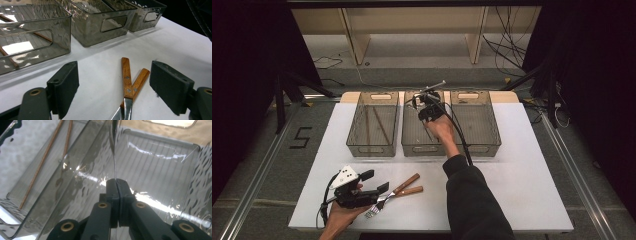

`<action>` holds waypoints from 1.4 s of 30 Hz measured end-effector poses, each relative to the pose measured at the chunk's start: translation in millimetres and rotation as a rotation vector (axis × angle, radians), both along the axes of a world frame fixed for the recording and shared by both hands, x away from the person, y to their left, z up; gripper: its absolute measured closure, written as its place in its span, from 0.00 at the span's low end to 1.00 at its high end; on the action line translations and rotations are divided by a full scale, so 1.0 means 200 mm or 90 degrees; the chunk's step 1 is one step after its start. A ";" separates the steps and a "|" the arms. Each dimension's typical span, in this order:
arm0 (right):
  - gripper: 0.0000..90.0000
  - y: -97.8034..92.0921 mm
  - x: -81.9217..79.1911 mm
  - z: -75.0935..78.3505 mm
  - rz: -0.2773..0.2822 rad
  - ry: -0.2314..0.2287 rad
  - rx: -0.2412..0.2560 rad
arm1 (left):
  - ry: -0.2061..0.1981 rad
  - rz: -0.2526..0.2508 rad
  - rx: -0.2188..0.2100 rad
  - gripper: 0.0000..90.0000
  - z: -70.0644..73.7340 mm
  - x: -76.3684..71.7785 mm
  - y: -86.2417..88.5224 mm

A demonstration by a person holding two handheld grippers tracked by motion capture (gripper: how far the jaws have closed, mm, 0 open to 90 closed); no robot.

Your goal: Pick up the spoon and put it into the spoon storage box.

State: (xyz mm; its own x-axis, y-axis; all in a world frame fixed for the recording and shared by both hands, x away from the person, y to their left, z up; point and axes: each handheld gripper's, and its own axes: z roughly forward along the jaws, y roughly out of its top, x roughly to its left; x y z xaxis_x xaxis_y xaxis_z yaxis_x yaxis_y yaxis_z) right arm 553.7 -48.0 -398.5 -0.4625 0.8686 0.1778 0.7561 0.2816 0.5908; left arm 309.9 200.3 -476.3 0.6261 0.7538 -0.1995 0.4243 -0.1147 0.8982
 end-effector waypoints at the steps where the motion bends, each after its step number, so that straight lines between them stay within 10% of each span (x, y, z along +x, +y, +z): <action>1: 0.99 0.00 0.00 0.00 0.001 0.004 0.000 | 0.000 0.000 0.000 0.26 0.00 0.00 0.00; 6: 0.98 -0.01 0.00 -0.02 0.003 0.014 -0.004 | 0.001 -0.001 0.000 0.26 0.00 0.00 0.00; 18: 0.60 -0.03 -0.08 0.06 0.088 -0.016 0.048 | 0.002 -0.001 0.002 0.26 0.00 0.00 0.00; 42: 0.42 -0.38 -0.60 0.10 0.198 -0.144 0.117 | 0.052 -0.033 0.044 0.26 0.02 0.04 -0.05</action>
